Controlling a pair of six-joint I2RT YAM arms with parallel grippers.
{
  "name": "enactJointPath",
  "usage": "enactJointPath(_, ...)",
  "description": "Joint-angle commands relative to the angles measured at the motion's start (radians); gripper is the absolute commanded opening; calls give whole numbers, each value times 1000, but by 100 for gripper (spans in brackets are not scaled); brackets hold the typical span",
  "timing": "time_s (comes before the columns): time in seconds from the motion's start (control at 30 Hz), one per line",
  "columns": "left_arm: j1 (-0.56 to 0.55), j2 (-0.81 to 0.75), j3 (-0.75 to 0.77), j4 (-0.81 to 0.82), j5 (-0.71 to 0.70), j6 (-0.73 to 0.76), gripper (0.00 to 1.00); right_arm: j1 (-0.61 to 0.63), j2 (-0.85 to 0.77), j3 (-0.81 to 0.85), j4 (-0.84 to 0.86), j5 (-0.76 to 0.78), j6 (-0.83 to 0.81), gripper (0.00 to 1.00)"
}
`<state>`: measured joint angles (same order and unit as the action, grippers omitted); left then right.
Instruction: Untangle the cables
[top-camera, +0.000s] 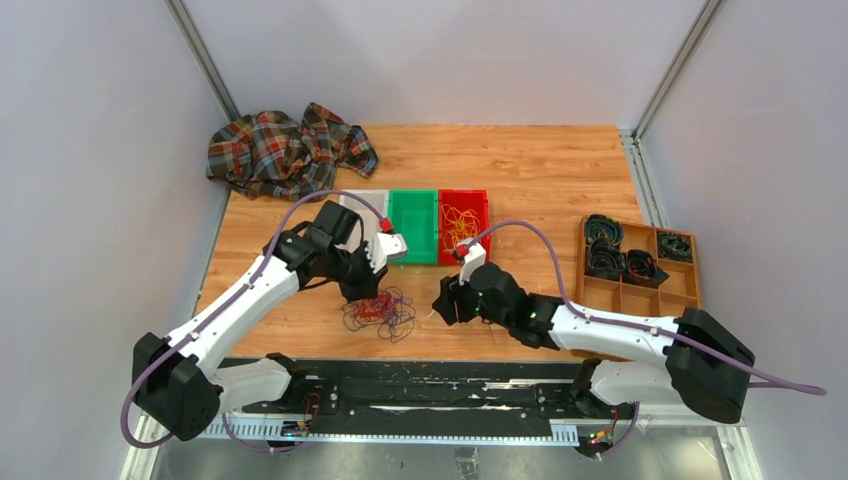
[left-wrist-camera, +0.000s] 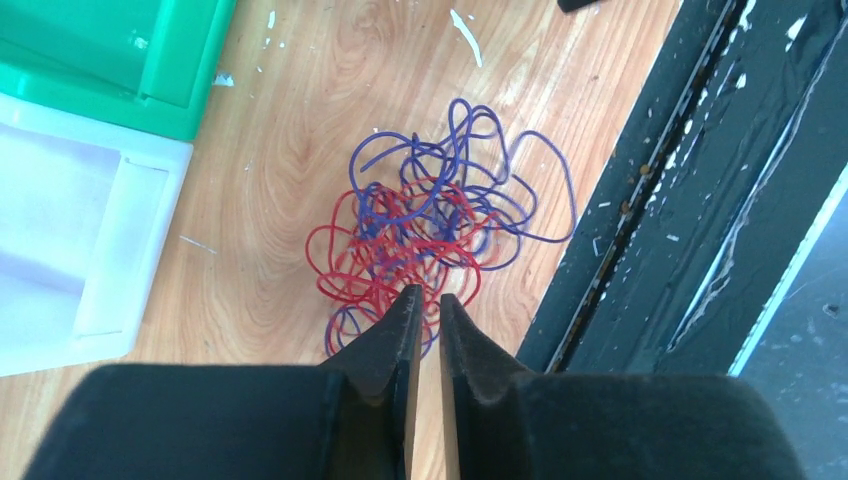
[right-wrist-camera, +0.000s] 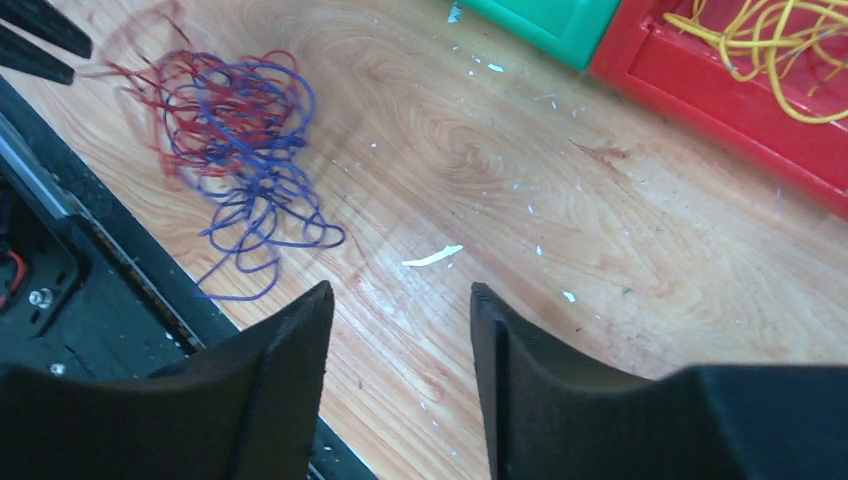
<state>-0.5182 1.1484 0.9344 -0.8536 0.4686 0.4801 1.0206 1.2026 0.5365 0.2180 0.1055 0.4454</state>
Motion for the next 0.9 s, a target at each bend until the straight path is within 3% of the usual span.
enactJointPath(0.0,7,14,6,52,19,-44,24,-7,8,-7,51,-37,25,60)
enactJointPath(0.13,9,8,-5,52,-23,-22,47,-1,90,32,92,-109,40,68)
enactJointPath(0.27,30,-12,-34,54,-53,18,59,20,208,74,113,-137,35,68)
enactJointPath(0.5,88,37,-98,122,-90,22,60,24,321,92,150,-145,67,52)
enactJointPath(0.77,90,116,-200,212,-82,93,53,24,287,79,109,-104,69,17)
enactJointPath(0.87,90,143,-213,211,-143,140,47,24,240,59,76,-86,60,12)
